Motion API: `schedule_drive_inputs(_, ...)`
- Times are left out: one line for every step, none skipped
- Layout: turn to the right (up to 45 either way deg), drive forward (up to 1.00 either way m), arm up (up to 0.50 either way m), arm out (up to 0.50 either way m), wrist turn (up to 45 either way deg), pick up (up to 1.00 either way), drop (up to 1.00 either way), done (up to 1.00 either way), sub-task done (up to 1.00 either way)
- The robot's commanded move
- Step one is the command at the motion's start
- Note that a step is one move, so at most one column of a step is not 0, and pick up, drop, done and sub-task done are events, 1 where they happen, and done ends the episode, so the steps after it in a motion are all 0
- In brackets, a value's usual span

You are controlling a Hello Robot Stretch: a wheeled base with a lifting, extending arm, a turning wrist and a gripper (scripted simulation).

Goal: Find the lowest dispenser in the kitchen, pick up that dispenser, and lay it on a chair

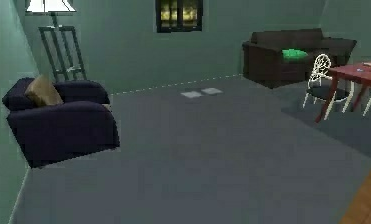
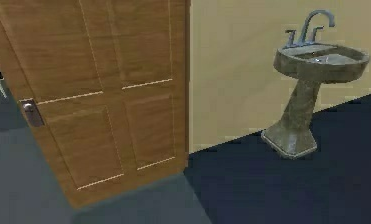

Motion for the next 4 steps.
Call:
schedule_drive_inputs(0.0,0.65,0.0,0.0,0.0,0.0,0.0,0.0,0.0)
schedule_drive_inputs(45.0,0.0,0.0,0.0,0.0,0.0,0.0,0.0,0.0)
schedule_drive_inputs(6.0,0.0,0.0,0.0,0.0,0.0,0.0,0.0,0.0)
schedule_drive_inputs(0.0,1.0,0.0,0.0,0.0,0.0,0.0,0.0,0.0)
